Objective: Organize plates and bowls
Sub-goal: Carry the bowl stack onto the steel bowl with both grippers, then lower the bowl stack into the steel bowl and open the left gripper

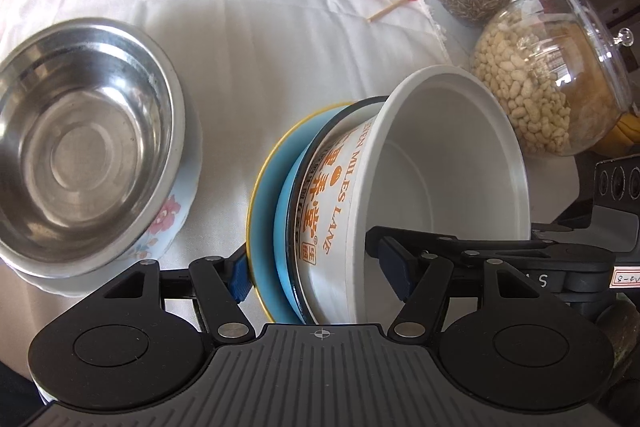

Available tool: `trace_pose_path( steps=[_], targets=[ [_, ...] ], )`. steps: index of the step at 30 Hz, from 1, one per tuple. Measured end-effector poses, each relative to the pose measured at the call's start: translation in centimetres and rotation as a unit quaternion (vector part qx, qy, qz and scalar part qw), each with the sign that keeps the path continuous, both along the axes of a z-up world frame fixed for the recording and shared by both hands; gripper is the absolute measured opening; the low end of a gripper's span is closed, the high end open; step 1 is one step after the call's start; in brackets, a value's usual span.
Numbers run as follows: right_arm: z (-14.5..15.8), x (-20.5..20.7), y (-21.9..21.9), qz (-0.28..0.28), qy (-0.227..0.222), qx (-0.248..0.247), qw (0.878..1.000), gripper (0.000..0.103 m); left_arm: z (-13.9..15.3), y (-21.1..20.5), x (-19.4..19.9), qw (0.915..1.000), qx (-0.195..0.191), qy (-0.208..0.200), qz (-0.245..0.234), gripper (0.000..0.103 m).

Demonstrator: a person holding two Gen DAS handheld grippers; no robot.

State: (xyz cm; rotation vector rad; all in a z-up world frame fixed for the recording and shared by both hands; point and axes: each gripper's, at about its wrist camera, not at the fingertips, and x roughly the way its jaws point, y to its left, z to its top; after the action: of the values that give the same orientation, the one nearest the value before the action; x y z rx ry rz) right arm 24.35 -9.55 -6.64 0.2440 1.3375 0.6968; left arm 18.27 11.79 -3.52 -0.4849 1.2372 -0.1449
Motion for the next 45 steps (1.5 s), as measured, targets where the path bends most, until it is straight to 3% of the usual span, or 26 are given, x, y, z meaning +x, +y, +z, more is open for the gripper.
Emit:
trace_pose_path(
  steps=[5,10,16,20,27,32,39,45],
  targets=[
    [3.9,0.3,2.2,0.005,-0.049,0.006,0.999,0.054,3.7,3.0,-0.6,0.9986,0.012,-0.051,0.008,0.068],
    [6.3,0.9,8.1,0.043,-0.070,0.017,0.996,0.054,5.4,8.9,-2.6,0.9958,0.027,-0.074,0.045,0.068],
    [5.3,1.4,17.7,0.114,-0.056,0.014,0.992,0.054,3.8,15.5,-4.6,0.9916,0.025,-0.056,0.114,0.068],
    [3.1,2.0,20.5,0.126,-0.023,0.005,0.992,0.055,1.4,17.7,-4.3,0.9910,0.010,-0.034,0.129,0.068],
    [0.0,2.1,20.7,0.117,0.004,-0.023,0.993,0.056,-1.2,17.7,-3.5,0.9941,-0.007,-0.008,0.108,0.064],
    [-0.1,2.3,20.5,0.104,-0.009,-0.023,0.994,0.057,-1.7,18.6,-3.9,0.9932,-0.013,0.002,0.115,0.053],
    [0.2,2.4,19.5,0.096,-0.002,-0.019,0.995,0.056,-1.1,19.3,-3.9,0.9917,-0.015,-0.003,0.127,0.050],
    [1.6,2.3,19.1,0.083,-0.028,-0.023,0.996,0.056,-0.4,19.6,-4.2,0.9905,-0.011,-0.007,0.137,0.050]
  ],
)
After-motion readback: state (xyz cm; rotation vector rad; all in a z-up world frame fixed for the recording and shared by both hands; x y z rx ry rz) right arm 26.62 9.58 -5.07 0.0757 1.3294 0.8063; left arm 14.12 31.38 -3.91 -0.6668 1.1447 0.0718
